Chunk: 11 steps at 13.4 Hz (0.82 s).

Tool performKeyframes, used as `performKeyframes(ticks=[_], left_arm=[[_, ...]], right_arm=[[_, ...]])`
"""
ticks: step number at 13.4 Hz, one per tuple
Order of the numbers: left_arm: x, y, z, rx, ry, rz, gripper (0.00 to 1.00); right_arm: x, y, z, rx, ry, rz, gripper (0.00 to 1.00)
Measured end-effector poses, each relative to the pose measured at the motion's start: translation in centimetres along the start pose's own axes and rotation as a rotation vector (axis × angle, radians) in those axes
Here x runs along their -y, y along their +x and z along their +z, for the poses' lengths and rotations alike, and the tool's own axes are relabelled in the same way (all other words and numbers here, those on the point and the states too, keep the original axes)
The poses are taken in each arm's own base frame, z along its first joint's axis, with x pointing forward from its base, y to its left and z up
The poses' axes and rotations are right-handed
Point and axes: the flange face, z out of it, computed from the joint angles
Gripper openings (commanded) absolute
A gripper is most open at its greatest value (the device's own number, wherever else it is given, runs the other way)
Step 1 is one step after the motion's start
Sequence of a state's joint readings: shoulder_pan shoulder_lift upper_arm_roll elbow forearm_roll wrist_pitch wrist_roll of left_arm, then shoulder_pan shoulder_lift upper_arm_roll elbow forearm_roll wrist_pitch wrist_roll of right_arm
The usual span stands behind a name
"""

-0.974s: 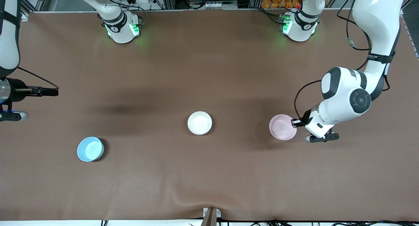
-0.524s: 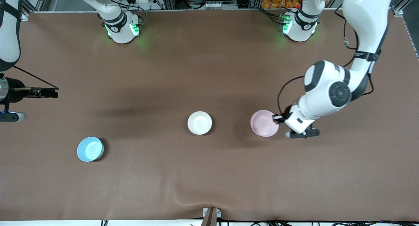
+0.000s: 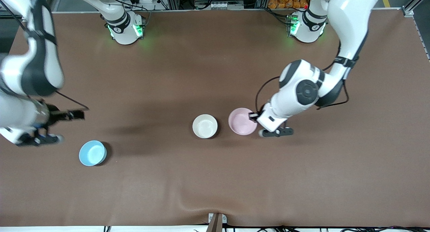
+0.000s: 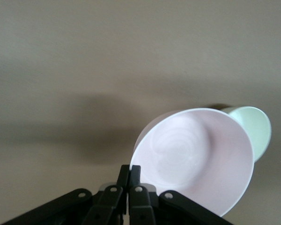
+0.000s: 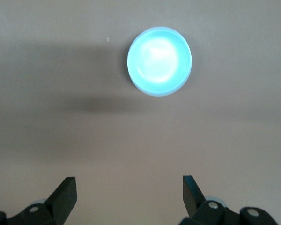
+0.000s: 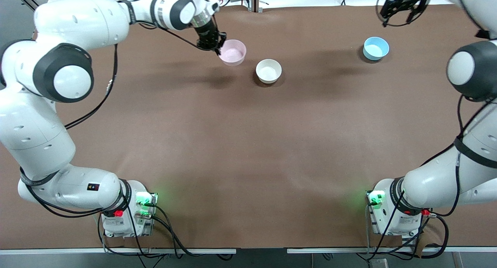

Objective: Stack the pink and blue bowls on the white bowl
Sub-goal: 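Carry the pink bowl with the left gripper onto the white bowl, then release the pink bowl while the right gripper grasps the blue bowl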

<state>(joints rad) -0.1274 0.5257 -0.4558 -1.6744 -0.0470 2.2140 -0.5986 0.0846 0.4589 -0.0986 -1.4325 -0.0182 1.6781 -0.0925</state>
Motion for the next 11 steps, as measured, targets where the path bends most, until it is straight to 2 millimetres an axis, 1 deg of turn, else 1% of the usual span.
performKeyframes(ticks=[1,2,4,6,8,11], left_arm=[[-1.2,-0.5,0.1,0.000,-0.005,-0.003,0.00],[-2.3,-0.8,0.1,-0.002,-0.012,-0.010,0.00],[-4.5,-1.4,0.7,0.002,-0.024,-0.040,0.00],[-6.8,-1.9,2.2,0.015,-0.035,-0.077,0.00],[-8.6,-2.1,4.1,0.015,-0.027,-0.109,0.00],[-10.7,-2.6,6.5,-0.017,0.011,-0.125,0.00]], right_arm=[[-0.3,0.9,1.7,0.004,0.004,0.006,1.00],[-0.9,1.3,3.0,0.018,0.011,0.017,1.00],[-2.6,1.4,5.0,0.063,0.024,0.032,1.00],[-4.5,1.4,7.3,0.105,0.045,0.015,1.00],[-5.9,1.9,9.6,0.121,0.072,0.021,1.00],[-7.6,3.3,12.0,0.046,0.066,0.027,1.00]])
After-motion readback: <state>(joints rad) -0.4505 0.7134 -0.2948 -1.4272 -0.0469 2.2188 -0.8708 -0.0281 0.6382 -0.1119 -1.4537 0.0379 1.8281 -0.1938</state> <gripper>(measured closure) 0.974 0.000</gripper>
